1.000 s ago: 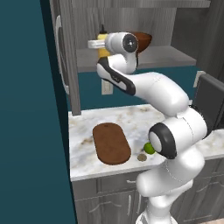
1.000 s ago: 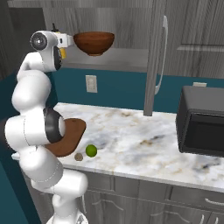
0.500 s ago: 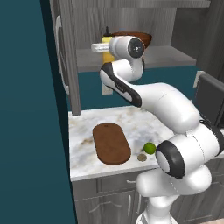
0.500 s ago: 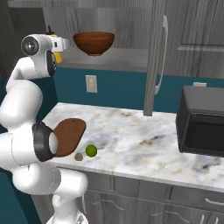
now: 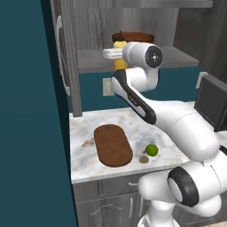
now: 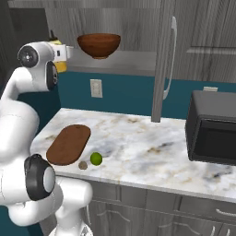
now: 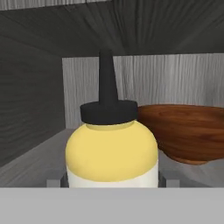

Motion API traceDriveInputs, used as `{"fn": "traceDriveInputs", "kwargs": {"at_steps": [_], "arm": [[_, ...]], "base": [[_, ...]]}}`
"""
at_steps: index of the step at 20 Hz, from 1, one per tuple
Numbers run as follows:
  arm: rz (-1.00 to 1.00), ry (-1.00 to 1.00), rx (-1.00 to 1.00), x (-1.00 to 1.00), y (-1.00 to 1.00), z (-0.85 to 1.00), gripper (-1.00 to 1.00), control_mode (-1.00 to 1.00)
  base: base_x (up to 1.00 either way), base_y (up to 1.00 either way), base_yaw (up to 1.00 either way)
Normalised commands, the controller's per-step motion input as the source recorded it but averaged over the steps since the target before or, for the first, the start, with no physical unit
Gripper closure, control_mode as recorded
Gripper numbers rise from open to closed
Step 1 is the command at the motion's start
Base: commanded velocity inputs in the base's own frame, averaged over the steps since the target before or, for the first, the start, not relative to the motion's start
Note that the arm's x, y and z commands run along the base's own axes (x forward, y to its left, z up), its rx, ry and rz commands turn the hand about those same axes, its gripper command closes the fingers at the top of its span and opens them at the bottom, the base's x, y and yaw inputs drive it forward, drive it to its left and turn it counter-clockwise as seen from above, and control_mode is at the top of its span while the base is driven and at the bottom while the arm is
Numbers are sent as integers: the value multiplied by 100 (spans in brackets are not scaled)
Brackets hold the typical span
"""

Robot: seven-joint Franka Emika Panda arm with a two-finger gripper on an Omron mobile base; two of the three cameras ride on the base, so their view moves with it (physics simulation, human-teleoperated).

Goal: Open the cabinet. Place the bowl and condiment on the counter. Then place the lime and garlic on the cutting board.

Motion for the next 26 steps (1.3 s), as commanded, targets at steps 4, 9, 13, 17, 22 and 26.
{"fn": "traceDriveInputs", "kwargs": {"at_steps": [4,9,13,17,22,26], "arm": [[-3,-2,0,-61,-32,0,100,-100],[-5,-2,0,-63,-29,0,100,-100],[-5,-1,0,-56,-32,0,100,-100],[-5,0,0,-49,-33,-4,100,-100],[-2,-2,0,-35,-42,-5,100,-100],[-2,-3,0,-38,-45,-5,100,-100]], "base": [[0,0,0],[0,0,0],[0,0,0],[0,0,0],[0,0,0],[0,0,0]]}}
